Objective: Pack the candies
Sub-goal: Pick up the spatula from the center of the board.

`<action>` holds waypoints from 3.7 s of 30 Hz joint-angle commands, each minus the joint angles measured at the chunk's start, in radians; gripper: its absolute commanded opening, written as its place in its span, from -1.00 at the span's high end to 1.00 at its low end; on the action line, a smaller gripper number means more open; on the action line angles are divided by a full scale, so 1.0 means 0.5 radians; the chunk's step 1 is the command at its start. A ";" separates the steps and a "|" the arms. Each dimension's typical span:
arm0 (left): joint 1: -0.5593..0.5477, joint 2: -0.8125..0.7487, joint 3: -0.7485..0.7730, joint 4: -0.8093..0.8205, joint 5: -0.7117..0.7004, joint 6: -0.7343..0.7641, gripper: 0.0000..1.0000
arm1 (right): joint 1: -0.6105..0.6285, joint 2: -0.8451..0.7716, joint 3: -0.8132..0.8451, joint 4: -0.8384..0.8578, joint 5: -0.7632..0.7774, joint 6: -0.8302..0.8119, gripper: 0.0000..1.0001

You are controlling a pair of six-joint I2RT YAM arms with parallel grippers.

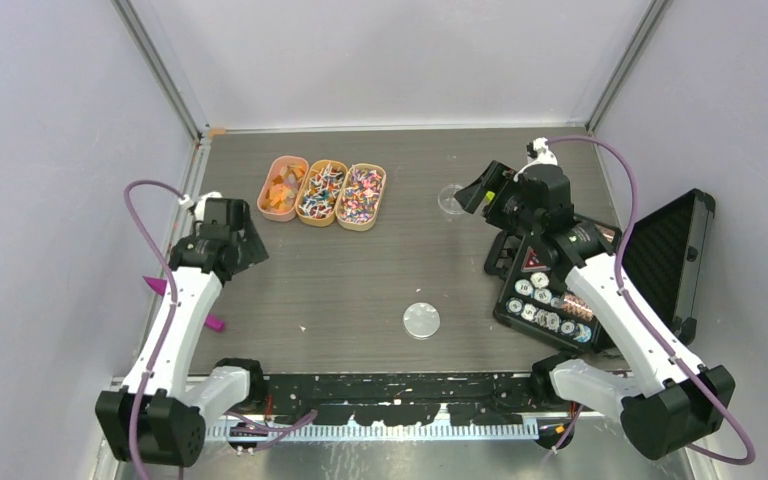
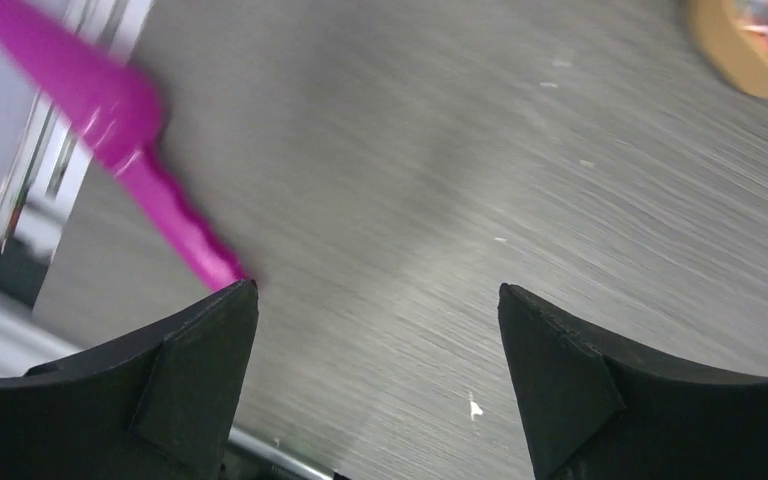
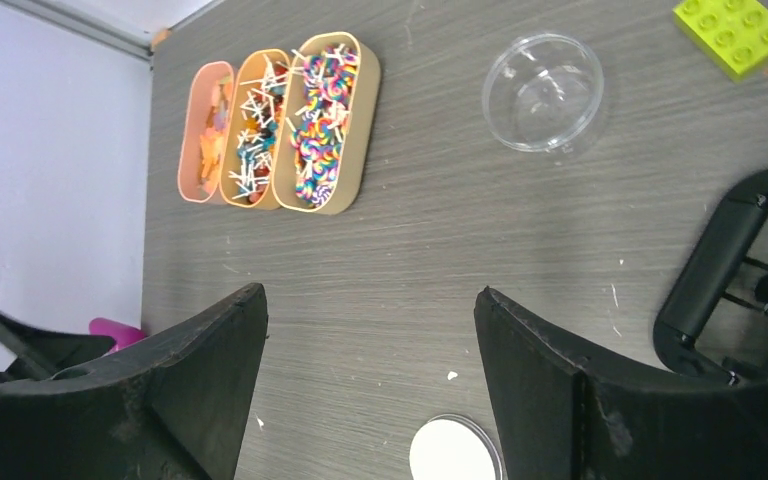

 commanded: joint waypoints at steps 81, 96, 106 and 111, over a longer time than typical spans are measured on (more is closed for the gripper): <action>0.199 -0.666 -0.708 0.663 2.175 -1.287 1.00 | 0.309 0.540 -0.393 1.986 -0.506 0.139 -0.30; -0.218 -0.767 -0.838 1.922 2.399 -1.988 1.00 | 0.371 0.815 -0.231 2.079 -0.474 1.257 -0.22; -0.576 -0.612 -0.774 2.032 2.431 -1.896 1.00 | 0.446 1.027 -0.237 2.795 -0.832 1.364 -0.21; -0.728 -0.582 -0.815 2.105 2.329 -1.885 1.00 | 0.449 1.022 -0.227 2.714 -0.846 1.330 -0.18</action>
